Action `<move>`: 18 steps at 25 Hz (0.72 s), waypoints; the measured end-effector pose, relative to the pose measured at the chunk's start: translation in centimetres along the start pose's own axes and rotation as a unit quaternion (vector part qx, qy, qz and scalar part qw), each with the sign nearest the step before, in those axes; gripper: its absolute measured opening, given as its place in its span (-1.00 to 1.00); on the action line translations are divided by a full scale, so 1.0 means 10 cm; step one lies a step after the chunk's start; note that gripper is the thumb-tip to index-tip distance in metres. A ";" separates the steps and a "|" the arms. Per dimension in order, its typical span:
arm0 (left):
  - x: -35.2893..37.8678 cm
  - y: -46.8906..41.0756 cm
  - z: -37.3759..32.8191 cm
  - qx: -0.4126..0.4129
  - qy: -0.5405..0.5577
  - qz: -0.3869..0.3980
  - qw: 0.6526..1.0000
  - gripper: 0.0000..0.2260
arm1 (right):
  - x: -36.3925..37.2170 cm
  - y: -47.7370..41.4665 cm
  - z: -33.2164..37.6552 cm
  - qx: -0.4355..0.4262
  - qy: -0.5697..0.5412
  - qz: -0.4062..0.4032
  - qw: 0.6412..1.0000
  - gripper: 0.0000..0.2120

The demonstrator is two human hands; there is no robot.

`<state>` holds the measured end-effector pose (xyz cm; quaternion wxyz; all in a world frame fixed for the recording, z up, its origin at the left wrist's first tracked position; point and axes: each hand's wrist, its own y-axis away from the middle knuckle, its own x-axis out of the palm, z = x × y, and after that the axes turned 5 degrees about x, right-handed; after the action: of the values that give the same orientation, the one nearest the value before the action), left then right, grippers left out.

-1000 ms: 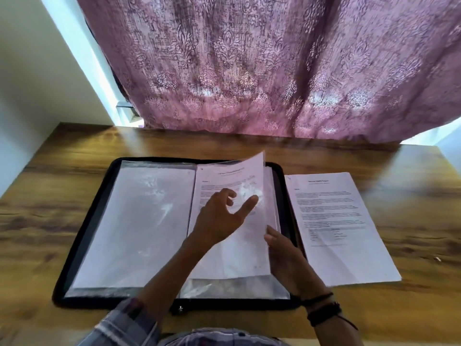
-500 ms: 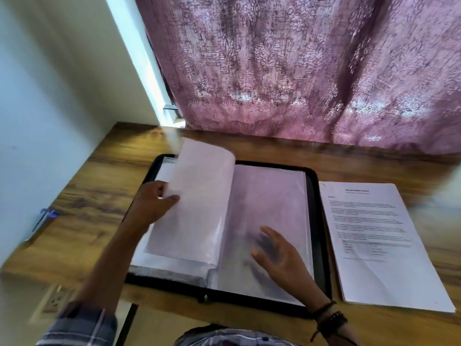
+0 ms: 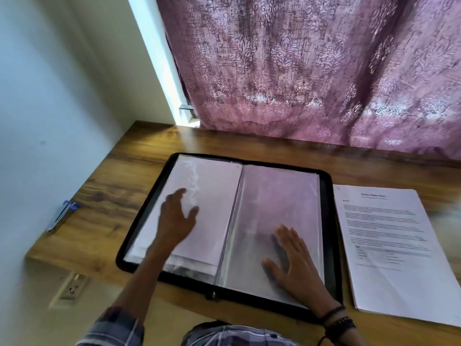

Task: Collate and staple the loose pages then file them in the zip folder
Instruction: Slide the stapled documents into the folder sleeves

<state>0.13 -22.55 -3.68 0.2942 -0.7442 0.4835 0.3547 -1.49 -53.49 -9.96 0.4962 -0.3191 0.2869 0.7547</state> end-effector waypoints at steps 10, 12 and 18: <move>0.97 0.54 -1.59 0.016 0.305 0.245 0.920 -0.72 | -0.71 0.37 -0.68 0.188 -0.055 -0.171 0.966 -0.24; 1.12 0.61 -1.76 -0.005 0.346 0.277 0.896 -0.75 | -0.86 0.51 -0.88 0.220 -0.053 -0.202 0.953 -0.25; 1.46 0.89 -2.33 -0.109 0.416 0.387 0.816 -0.64 | -1.39 0.85 -1.56 0.341 -0.012 -0.229 0.912 -0.25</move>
<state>1.68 -51.40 -2.92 -0.1797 -0.5998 0.7658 0.1465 -2.12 -76.00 -8.16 0.7375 -0.1779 0.4401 0.4804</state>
